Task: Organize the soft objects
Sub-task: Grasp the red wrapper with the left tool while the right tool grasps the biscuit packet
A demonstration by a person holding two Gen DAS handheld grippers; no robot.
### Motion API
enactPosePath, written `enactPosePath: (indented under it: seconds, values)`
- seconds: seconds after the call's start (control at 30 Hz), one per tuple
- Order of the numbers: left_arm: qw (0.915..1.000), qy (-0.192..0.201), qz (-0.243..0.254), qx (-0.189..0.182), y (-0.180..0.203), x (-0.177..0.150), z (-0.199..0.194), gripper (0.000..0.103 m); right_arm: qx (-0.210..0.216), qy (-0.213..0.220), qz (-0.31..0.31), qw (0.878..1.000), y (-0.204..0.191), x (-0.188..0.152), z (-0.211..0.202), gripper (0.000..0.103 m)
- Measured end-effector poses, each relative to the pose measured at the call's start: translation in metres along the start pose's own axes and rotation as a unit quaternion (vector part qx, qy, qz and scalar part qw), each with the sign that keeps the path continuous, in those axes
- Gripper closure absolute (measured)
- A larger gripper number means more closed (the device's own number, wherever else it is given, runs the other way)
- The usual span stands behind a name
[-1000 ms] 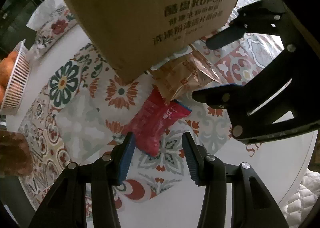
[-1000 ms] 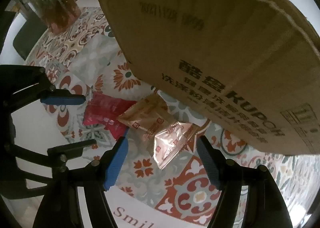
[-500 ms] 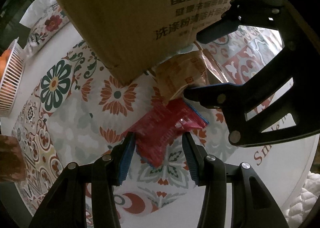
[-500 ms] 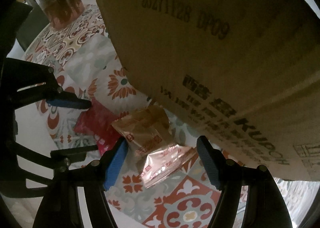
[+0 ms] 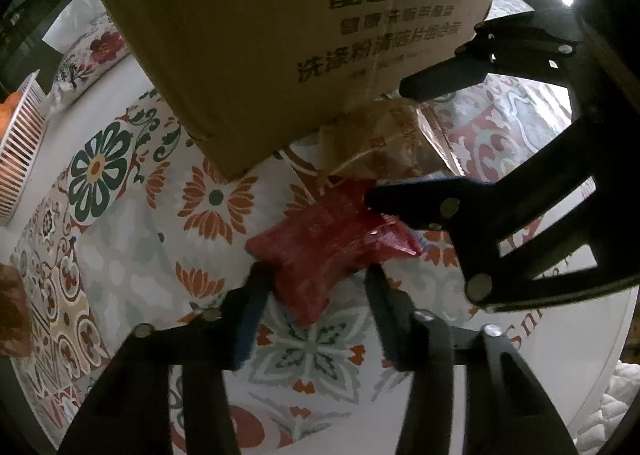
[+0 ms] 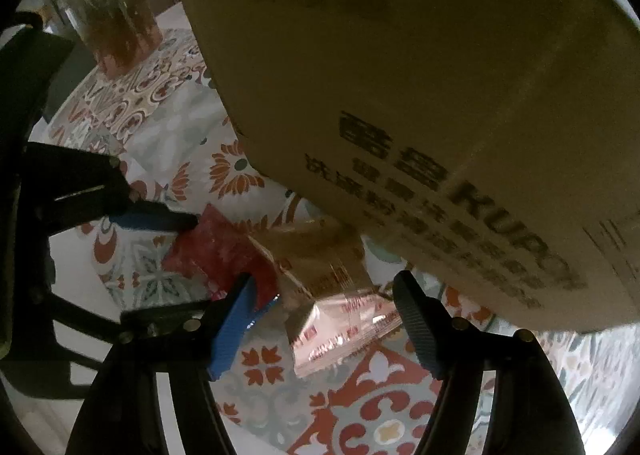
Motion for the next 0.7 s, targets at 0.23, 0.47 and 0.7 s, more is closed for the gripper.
enactPosePath:
  seconds: [0.23,0.47,0.7]
  values:
    - [0.9997,-0.007,-0.014,-0.018,0.002,-0.008,-0.004,0.074,0.009,0.001,0.028,1.000,0.009,-0.010,-0.003,0.031]
    - [0.9992,-0.023,-0.001,-0.034,0.006,-0.026,-0.007,0.064,-0.009,0.018,0.014,1.000,0.000,-0.008,-0.014,0.031]
    - [0.9978,-0.016,0.053,-0.037,0.022,-0.015,-0.017,0.043,-0.005,0.032,0.022,0.999,0.006,-0.008,-0.021,0.031]
Point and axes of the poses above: each gripper's, at about its wrist camera, not at the fingertips, and z roughly the way its jaws point, y to its right, x to its top, the point moved 2 cm from there along z, roughly the way its jaws point, and after that the axes turned 12 degrees about -x, right-handed, at the moved point
